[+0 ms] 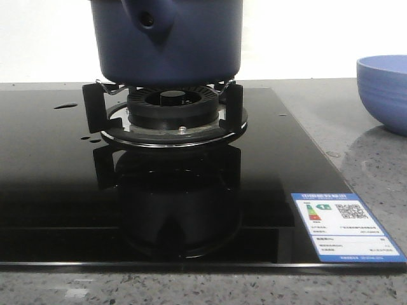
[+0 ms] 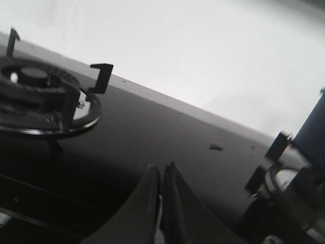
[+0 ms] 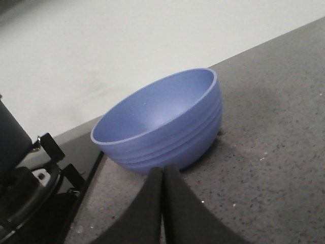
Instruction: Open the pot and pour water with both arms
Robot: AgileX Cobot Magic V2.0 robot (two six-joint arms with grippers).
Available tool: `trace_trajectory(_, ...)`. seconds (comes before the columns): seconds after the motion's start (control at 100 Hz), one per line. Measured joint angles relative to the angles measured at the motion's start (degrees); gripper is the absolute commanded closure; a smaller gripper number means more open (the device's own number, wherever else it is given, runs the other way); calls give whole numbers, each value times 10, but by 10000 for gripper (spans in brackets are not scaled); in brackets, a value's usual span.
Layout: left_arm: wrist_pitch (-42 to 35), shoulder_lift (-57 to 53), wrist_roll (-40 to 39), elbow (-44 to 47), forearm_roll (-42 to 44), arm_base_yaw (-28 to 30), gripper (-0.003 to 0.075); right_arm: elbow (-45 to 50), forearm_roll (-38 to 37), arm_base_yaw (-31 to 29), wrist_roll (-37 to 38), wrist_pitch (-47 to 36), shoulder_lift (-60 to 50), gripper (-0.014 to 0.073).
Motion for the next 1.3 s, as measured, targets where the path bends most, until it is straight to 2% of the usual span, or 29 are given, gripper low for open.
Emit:
trace_trajectory(0.12,-4,0,0,0,-130,0,739,0,76,0,0,-3,0,649)
trace_trajectory(0.24,-2,0,-1,-1,-209,0,739,-3,94,0,0,29,0,649)
trace_trajectory(0.39,57,0,32,-49,-206,0,739,-65,43,0,0,122,0,649)
trace_trajectory(0.62,213,65,186,-220,-177,0,739,-208,-18,0,-43,246,83,649)
trace_trajectory(0.71,266,105,242,-270,-176,-8,739,-254,-23,8,-62,269,128,649)
trace_trajectory(0.81,276,137,270,-301,-178,-38,736,-295,-24,26,-76,278,165,644)
trace_trajectory(0.85,276,148,280,-309,-178,-49,729,-305,-25,33,-83,281,177,614)
trace_trajectory(0.93,276,169,293,-322,-178,-75,667,-324,-26,48,-89,282,194,488)
trace_trajectory(0.97,276,180,295,-328,-178,-86,617,-330,-26,55,-91,283,203,389)
trace_trajectory(1.0,276,189,296,-332,-180,-92,555,-336,-26,61,-92,285,209,319)
trace_trajectory(1.01,275,191,296,-334,-181,-94,527,-337,-26,62,-92,285,211,268)
trace_trajectory(1.08,273,214,300,-345,-189,-106,391,-345,-26,73,-93,287,222,160)
trace_trajectory(1.16,267,245,317,-360,-211,-117,253,-349,-26,81,-93,287,229,137)
trace_trajectory(1.2,266,263,336,-368,-231,-120,236,-349,-26,83,-93,287,231,139)
trace_trajectory(1.3,265,309,406,-384,-300,-125,251,-350,-24,84,-95,287,232,139)
